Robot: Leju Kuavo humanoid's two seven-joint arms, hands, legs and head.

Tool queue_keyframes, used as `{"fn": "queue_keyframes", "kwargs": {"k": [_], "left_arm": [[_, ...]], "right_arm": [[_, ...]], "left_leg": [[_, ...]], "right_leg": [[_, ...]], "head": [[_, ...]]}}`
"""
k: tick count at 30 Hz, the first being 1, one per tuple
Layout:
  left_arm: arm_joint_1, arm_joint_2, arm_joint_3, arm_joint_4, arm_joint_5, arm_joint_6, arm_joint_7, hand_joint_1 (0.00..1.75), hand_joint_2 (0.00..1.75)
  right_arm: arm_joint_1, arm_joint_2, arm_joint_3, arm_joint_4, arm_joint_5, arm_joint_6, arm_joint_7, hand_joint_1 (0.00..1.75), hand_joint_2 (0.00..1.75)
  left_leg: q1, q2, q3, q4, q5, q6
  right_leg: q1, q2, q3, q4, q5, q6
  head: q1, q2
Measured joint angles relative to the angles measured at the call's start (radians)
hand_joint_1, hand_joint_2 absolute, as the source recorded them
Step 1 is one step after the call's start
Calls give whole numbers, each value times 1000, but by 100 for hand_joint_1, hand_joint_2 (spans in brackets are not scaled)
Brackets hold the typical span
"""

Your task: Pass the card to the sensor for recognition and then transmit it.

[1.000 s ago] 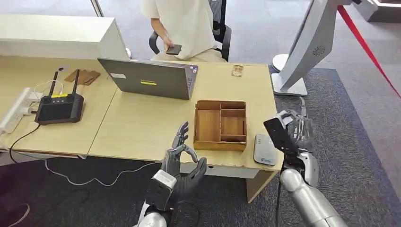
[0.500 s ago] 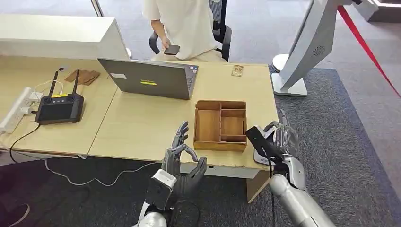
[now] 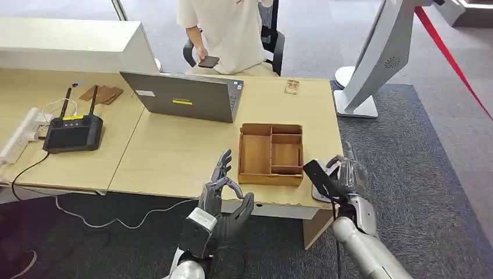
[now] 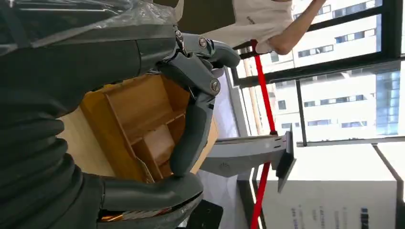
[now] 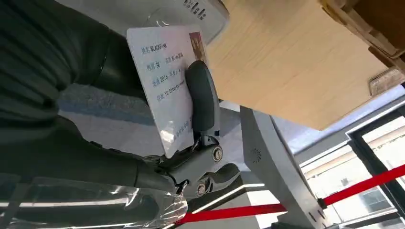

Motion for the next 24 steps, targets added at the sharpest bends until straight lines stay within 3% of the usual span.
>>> {"fn": "queue_keyframes", "kwargs": {"k": [24], "left_arm": [[12,0,0,-6,-18,0,13,0,175]], "right_arm": [[39,5,-2,41,-57,-3,-36,175,175]], "left_leg": [[0,0,0,0,0,0]], "right_leg": [[0,0,0,0,0,0]], "head": [[0,0]]}}
